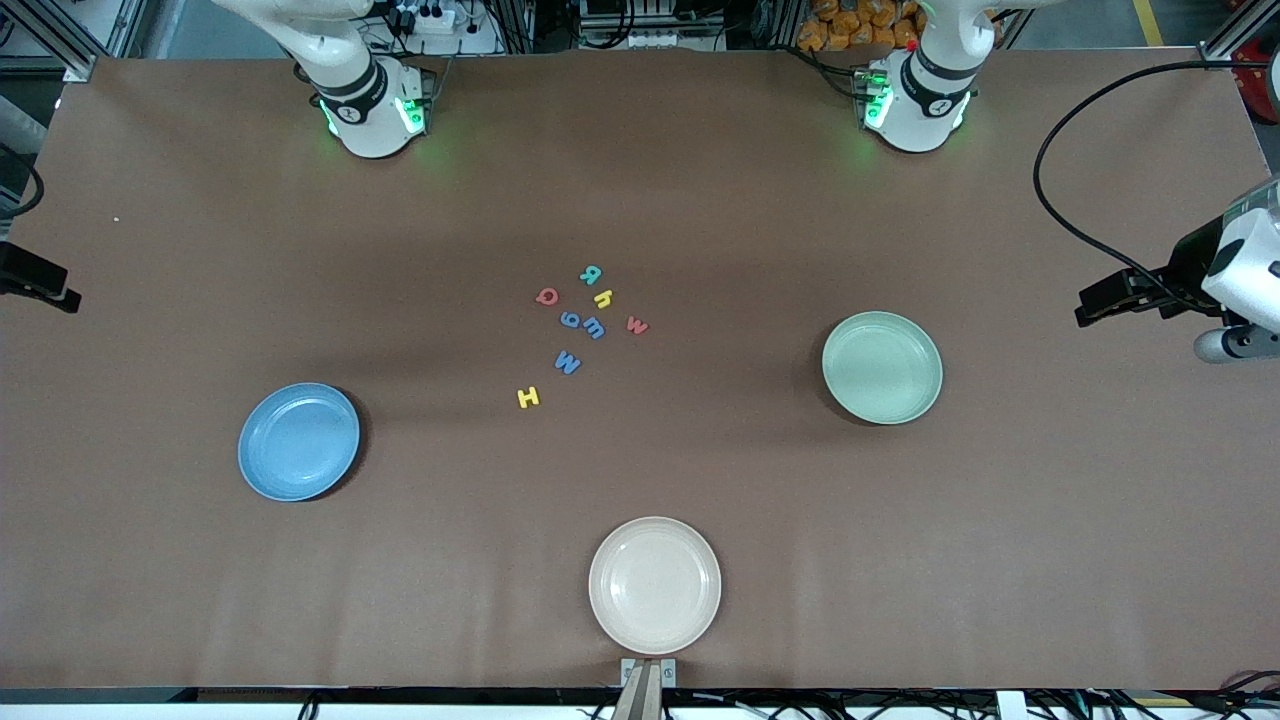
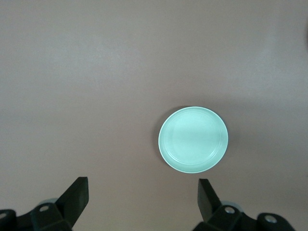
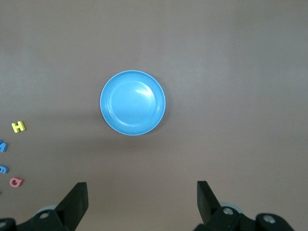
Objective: Sort uppercase to blue plate, lowercase to green plate
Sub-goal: 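Move the left gripper over the foam letter pile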
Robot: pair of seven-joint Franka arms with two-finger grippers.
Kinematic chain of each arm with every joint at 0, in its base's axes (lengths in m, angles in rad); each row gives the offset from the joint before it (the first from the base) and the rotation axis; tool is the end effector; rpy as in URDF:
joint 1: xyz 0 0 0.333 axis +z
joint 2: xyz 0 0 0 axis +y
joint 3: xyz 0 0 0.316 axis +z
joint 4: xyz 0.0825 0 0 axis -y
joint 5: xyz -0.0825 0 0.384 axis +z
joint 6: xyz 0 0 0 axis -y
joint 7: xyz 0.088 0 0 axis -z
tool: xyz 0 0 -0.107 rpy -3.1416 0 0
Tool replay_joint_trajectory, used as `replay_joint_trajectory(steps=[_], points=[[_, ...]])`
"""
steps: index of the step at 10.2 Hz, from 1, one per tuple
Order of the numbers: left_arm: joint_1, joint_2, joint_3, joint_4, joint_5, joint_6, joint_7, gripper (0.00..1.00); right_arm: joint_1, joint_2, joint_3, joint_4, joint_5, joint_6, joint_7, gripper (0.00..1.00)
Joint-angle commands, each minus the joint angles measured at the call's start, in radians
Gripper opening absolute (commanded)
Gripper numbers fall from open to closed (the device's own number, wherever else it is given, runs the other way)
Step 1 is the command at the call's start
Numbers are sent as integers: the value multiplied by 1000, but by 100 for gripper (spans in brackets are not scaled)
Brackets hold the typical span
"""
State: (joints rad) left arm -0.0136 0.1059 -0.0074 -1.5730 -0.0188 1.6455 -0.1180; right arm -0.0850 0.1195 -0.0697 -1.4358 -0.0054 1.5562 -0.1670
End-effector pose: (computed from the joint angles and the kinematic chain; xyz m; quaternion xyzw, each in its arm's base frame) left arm 0.5903 -0.0141 0.5692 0.9986 0.0493 -0.0173 0.0086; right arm 0.5835 -0.0889 0.6186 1.0000 0.0064 -0.0005 0.0069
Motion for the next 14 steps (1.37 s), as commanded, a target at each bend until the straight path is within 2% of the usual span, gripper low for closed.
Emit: replay_joint_trajectory(steps=[1, 8, 10, 12, 13, 14], points=[[-12, -8, 6, 5, 25, -18, -19, 100, 23, -23, -15, -1, -18, -21, -3, 100], [-35, -2, -14, -25, 11, -35, 52, 100, 8, -43, -36, -12, -7, -31, -66, 100], [-35, 15, -77, -55, 0, -38, 49, 100, 11, -40, -36, -12, -7, -28, -66, 100], [-32, 29, -97, -53, -148, -20, 43, 100, 14, -35, -35, -12, -5, -27, -66, 100], [-35, 35, -104, -55, -176, -9, 40, 100, 13, -35, -35, -12, -5, -28, -66, 100], [-34, 56, -150, -55, -190, 16, 15, 100, 16, -31, -35, -12, -5, -30, -66, 100]])
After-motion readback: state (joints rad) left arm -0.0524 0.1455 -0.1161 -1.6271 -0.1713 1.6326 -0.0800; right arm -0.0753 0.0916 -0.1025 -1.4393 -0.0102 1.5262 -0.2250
